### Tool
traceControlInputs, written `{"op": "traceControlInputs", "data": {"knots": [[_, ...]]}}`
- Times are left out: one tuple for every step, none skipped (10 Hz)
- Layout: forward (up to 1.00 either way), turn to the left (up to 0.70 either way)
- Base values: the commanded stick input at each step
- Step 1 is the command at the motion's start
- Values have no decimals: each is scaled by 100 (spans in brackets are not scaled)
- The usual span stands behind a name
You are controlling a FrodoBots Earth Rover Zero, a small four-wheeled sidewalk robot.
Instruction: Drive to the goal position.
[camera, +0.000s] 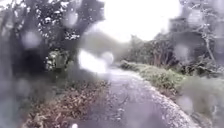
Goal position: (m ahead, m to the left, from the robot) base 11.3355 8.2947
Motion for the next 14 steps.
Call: {"op": "traceControlInputs", "data": {"knots": [[85,-33],[85,-34],[85,-34],[85,-34],[85,-34],[85,-34],[85,-34],[85,-24],[85,-10],[85,0],[85,0],[85,0],[85,0],[85,0]]}}
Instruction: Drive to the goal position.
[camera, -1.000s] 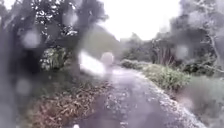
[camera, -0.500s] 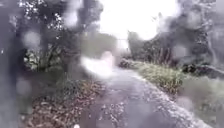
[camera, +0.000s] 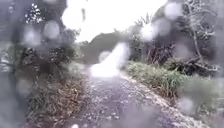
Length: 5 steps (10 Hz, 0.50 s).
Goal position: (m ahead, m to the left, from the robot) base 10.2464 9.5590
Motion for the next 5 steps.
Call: {"op": "traceControlInputs", "data": {"knots": [[85,0],[85,0],[85,0],[85,0],[85,0]]}}
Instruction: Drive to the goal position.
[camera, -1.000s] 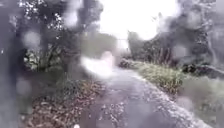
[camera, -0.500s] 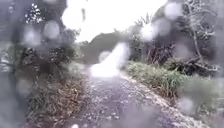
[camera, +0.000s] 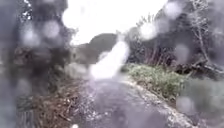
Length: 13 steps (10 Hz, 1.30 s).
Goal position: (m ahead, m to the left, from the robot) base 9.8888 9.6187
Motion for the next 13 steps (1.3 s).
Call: {"op": "traceControlInputs", "data": {"knots": [[85,0],[85,0],[85,0],[85,0],[85,0],[85,0],[85,26],[85,31],[85,29],[85,14],[85,0],[85,0],[85,0]]}}
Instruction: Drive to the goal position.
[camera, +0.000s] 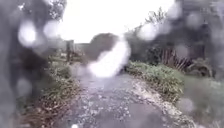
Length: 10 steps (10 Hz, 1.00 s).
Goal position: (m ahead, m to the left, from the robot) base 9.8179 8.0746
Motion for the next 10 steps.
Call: {"op": "traceControlInputs", "data": {"knots": [[85,0],[85,0],[85,0],[85,0],[85,0],[85,0],[85,0],[85,0],[85,0],[85,0]]}}
